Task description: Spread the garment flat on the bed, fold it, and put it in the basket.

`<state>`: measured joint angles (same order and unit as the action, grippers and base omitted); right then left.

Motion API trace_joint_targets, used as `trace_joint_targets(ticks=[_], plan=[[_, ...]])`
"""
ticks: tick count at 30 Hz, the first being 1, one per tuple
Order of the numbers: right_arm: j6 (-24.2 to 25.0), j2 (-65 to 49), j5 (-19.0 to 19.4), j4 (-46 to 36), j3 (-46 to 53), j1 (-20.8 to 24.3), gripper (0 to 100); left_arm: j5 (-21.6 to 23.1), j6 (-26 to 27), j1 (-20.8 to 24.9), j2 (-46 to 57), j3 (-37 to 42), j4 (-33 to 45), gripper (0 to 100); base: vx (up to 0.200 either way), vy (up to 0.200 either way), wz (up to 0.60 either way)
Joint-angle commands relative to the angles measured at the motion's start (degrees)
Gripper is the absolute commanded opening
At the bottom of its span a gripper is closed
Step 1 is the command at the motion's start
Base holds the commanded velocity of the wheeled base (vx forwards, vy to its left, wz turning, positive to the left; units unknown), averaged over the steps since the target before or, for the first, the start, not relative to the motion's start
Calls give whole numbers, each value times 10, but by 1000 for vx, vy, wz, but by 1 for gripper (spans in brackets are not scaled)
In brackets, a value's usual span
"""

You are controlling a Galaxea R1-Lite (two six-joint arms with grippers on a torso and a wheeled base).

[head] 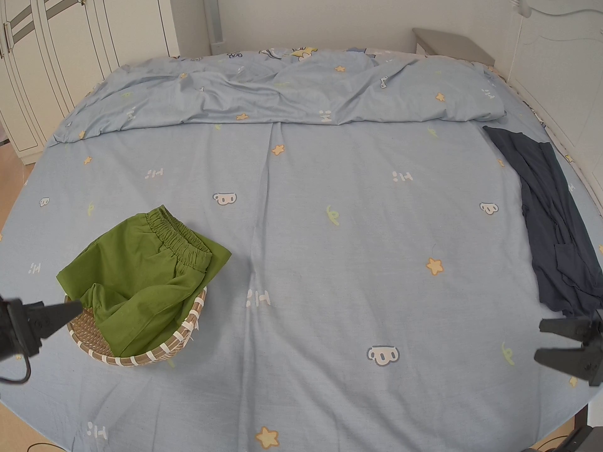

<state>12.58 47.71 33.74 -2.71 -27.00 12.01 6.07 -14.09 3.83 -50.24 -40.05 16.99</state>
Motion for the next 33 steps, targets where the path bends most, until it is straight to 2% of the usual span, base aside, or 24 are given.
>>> trace_joint_targets(ticks=[1, 6, 11, 12, 14, 15, 17, 21, 22, 24, 27, 30, 31, 33], plan=[[34, -274, -1, 31, 157, -17, 100, -91, -20, 52, 309, 171, -27, 100, 0, 0, 0], [44, -348, -1, 23, 190, -22, 100, -84, -19, 21, 441, 233, -25, 100, 0, 0, 0], [44, -405, -2, 3, 208, -22, 100, -113, -23, 19, 453, 277, -40, 100, 0, 0, 0], [39, -429, -4, -5, 217, -24, 100, -136, -30, 19, 453, 298, -67, 100, 0, 0, 0], [39, -428, -33, -3, 228, -36, 100, -146, -27, 19, 453, 317, -108, 100, 0, 0, 0], [38, -428, -61, -3, 233, -42, 100, -149, -24, 19, 453, 327, -125, 100, 0, 0, 0], [38, -428, -87, -2, 238, -44, 100, -159, -15, 19, 453, 335, -137, 100, 0, 0, 0], [42, -428, -144, 1, 238, -44, 100, -235, 32, 9, 455, 371, -152, 100, 0, 0, 0], [43, -428, -159, 1, 238, -44, 100, -240, 35, -3, 457, 382, -163, 100, 0, 0, 0], [44, -427, -192, 1, 238, -46, 100, -229, 42, -47, 483, 396, -181, 100, 0, 0, 0], [44, -427, -210, 1, 237, -49, 100, -224, 45, -46, 493, 400, -189, 100, 0, 0, 0], [46, -427, -210, 2, 238, -49, 100, -208, 57, -44, 495, 398, -185, 100, 0, 0, 0], [52, -427, -214, 1, 238, -49, 100, -174, 72, -43, 495, 399, -186, 100, 0, 0, 0], [60, -427, -231, 9, 241, -50, 100, -139, 86, -43, 496, 400, -188, 100, 0, 0, 0]])
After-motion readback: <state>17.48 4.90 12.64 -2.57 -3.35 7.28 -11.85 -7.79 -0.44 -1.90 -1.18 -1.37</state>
